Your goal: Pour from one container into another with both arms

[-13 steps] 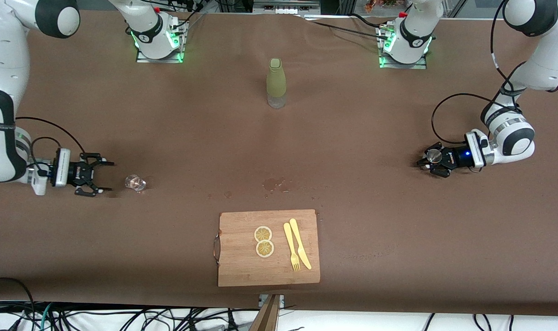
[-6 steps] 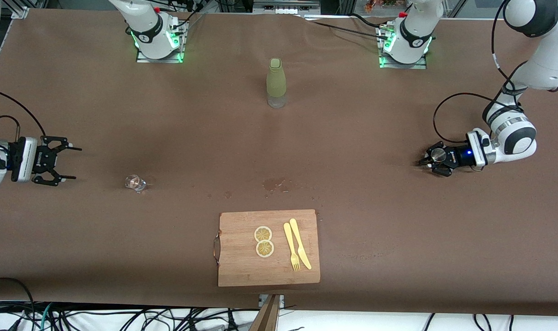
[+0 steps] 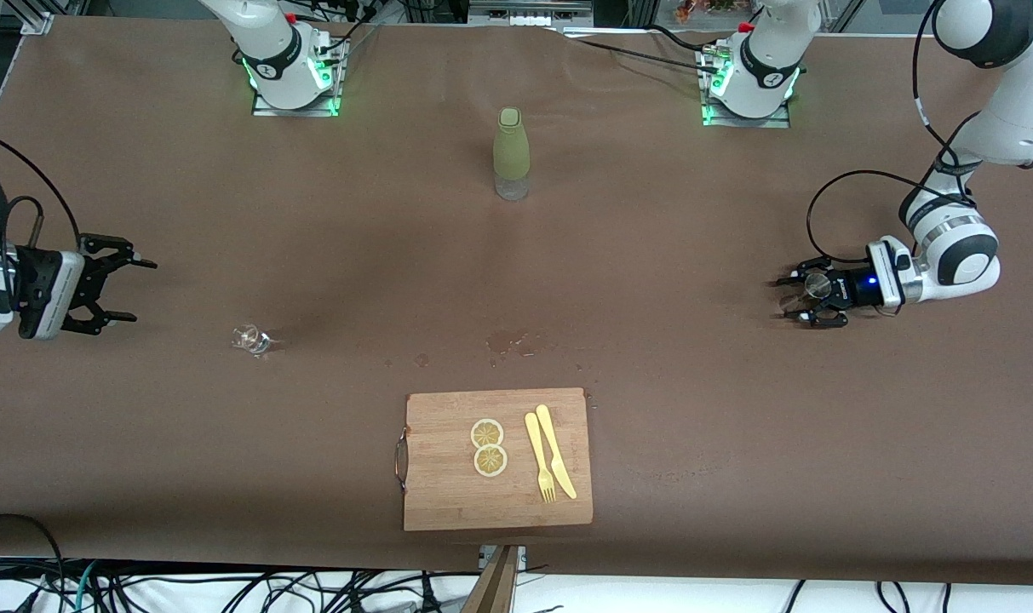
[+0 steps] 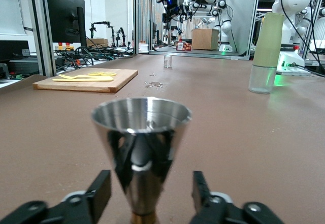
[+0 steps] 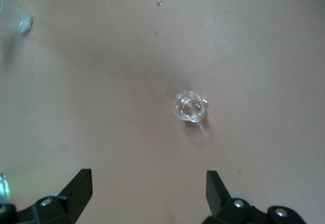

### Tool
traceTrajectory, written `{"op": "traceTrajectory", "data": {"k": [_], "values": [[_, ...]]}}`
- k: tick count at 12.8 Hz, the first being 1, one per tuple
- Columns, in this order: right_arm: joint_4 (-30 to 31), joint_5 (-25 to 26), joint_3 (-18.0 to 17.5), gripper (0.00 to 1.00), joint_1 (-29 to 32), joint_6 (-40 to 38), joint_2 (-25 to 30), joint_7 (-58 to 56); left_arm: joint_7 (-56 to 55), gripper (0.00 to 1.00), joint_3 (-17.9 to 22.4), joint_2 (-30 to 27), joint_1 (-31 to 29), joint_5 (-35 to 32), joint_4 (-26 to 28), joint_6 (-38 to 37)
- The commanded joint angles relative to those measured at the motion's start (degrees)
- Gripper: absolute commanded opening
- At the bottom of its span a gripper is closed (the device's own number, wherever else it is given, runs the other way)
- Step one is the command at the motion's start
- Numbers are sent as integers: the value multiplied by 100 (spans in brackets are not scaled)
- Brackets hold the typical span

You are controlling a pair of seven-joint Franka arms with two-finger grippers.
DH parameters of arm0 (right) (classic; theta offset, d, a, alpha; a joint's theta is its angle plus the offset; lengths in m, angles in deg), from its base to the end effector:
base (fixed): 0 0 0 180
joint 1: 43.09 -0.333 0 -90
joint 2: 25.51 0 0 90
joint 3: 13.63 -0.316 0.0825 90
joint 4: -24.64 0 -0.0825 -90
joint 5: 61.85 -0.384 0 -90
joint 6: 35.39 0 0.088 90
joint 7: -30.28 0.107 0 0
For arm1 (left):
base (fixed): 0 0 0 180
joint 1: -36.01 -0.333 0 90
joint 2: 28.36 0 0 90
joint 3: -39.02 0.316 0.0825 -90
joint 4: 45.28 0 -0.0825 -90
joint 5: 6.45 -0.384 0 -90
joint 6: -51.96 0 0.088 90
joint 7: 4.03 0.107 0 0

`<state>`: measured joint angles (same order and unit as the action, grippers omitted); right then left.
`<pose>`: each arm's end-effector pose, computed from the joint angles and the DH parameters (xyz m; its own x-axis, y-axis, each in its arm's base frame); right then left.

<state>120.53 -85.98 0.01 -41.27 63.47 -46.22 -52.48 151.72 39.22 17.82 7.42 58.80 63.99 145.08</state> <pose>0.6140 -0.1167 0.3822 0.5206 0.8165 0.2495 0.8374 -0.4313 -0.3357 0.5000 0.1691 0.0741 0.0547 -0.2203 0.9739 -0.9910 -0.1311 0.0260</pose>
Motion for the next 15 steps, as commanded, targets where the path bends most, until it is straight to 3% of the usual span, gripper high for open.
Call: {"op": "traceTrajectory", "data": {"k": [1,9,12,15], "values": [[273,557,-518,99,3,151,461,1187,-121,100,15,-441,-41,-459,50,66],[255,2140,-1987,99,3,151,971,5089,-2036,100,6,-2049,-332,-1734,50,653],[212,2439,-2313,99,-23,151,1085,6470,-3633,100,-29,-2743,-227,-2340,85,1128],[194,2712,-2358,99,-286,99,1287,8043,-5820,100,-47,-3376,89,-2955,103,1164]]}}
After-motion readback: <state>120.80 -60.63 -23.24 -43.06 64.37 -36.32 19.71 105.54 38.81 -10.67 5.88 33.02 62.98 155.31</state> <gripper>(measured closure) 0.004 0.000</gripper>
